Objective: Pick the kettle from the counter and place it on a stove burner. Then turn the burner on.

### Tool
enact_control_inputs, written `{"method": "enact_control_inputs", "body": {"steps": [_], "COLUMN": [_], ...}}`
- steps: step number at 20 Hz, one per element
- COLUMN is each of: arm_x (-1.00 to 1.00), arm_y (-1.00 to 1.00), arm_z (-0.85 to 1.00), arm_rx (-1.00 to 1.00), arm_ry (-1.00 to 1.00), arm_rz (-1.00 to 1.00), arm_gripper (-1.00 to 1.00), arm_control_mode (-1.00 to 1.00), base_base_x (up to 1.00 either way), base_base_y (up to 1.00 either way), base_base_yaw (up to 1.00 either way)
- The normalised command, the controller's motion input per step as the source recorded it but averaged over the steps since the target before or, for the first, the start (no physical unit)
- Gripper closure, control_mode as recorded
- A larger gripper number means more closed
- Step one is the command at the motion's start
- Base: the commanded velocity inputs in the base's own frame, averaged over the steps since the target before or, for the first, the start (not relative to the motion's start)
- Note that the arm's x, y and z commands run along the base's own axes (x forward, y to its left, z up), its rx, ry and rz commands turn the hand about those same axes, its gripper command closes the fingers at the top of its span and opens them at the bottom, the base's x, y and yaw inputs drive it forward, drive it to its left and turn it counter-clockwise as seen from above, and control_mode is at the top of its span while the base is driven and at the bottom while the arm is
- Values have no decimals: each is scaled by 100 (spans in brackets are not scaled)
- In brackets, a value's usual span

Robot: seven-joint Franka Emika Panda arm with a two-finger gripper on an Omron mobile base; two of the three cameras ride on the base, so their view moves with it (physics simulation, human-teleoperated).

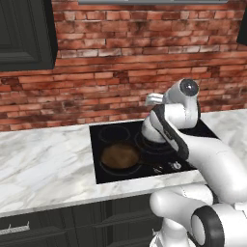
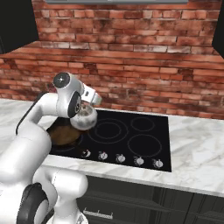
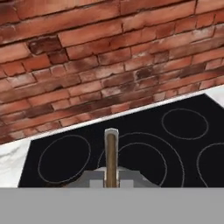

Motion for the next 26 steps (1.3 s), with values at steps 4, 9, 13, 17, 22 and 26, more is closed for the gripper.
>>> {"method": "enact_control_inputs", "body": {"steps": [4,9,13,17,22,26], "arm_x": [22,22,12,10,12,19], "arm_y": [-100,-100,-100,-100,-66,-3], "arm_z": [0,0,-7,-27,-38,-17], "arm_rx": [9,2,0,0,0,-6], "arm_ry": [0,0,0,1,9,3], "arm_rz": [-23,-21,-21,-16,-8,0], "arm_gripper": [100,100,100,100,100,100], "arm_control_mode": [-100,-100,-100,-100,-100,-100], "base_base_x": [0,0,0,0,0,0], "base_base_y": [0,0,0,0,0,0], "base_base_yaw": [0,0,0,0,0,0]}}
